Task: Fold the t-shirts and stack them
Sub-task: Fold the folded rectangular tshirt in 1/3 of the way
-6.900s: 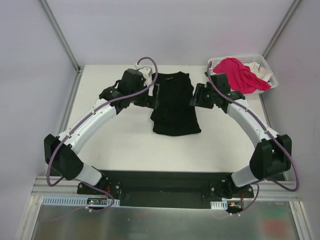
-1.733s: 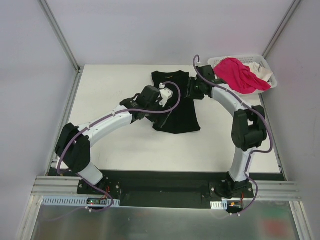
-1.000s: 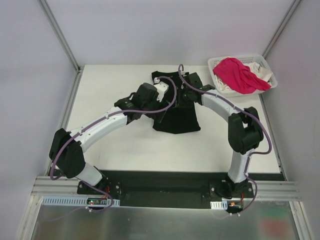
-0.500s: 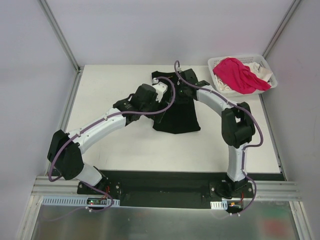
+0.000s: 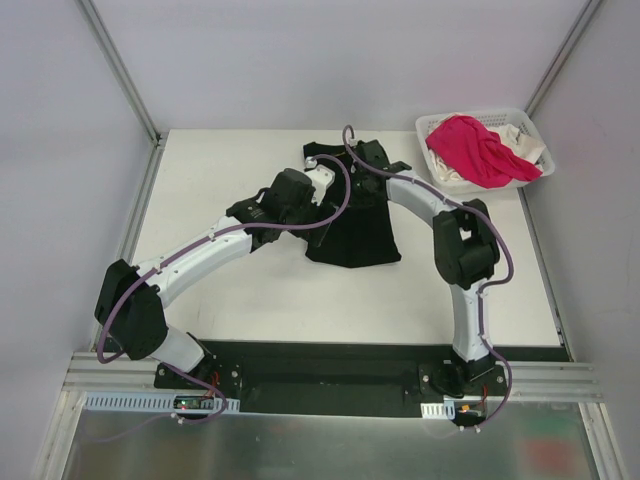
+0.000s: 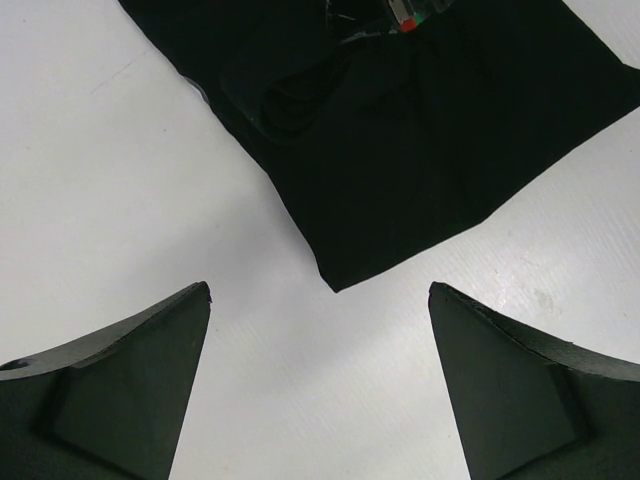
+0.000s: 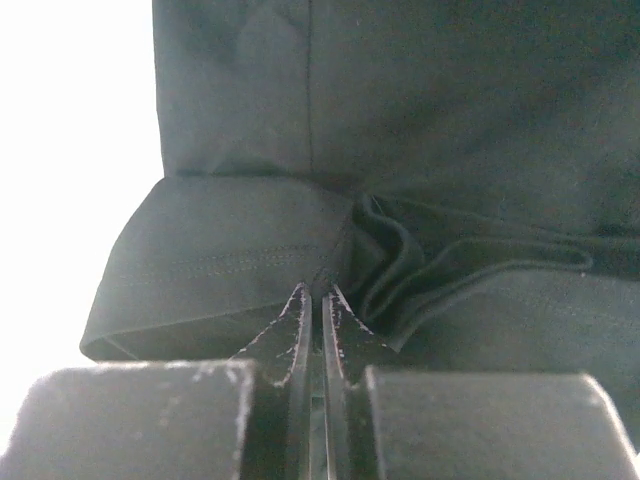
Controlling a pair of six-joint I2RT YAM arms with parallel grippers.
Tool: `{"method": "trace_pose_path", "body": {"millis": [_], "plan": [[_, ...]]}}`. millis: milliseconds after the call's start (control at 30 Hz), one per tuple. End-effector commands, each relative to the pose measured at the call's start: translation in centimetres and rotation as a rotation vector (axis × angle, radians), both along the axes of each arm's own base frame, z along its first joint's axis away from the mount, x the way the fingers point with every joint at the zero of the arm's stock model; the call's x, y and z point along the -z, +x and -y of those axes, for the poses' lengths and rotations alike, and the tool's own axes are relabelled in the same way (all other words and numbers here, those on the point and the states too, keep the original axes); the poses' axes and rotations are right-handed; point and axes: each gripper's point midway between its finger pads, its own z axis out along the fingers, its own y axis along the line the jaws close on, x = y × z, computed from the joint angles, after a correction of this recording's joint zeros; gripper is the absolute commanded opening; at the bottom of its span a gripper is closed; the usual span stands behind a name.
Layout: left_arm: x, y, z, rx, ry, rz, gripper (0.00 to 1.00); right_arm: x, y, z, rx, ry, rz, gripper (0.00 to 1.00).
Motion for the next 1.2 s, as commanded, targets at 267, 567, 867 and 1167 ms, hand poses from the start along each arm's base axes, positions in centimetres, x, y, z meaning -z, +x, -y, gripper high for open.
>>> {"method": "trace_pose_path", "body": {"millis": [267,567,867,1167], "plan": [[-0.8,0.1,0.5,0.009,-0.017,0.029,0.90,-3.6,5.9,1.1,0.048,0.030,0.090,0.02],[-1.3,0.1,0.3,0.004,-0.020,0.040,0.90,-1.0,6.6,1.4,0.057,0.043,0.012,0.24],[-1.2,0.3,0.1,0.015,-0.008,0.046,0.90,-1.6,6.1,2.6,0.084,0.018,0.028,0.57],[-0.5,1.4,0.5,0.000,-0.002,0.028,0.91,-6.1,5.2,4.6,0.086,-0.010,0.108,0.57]]}}
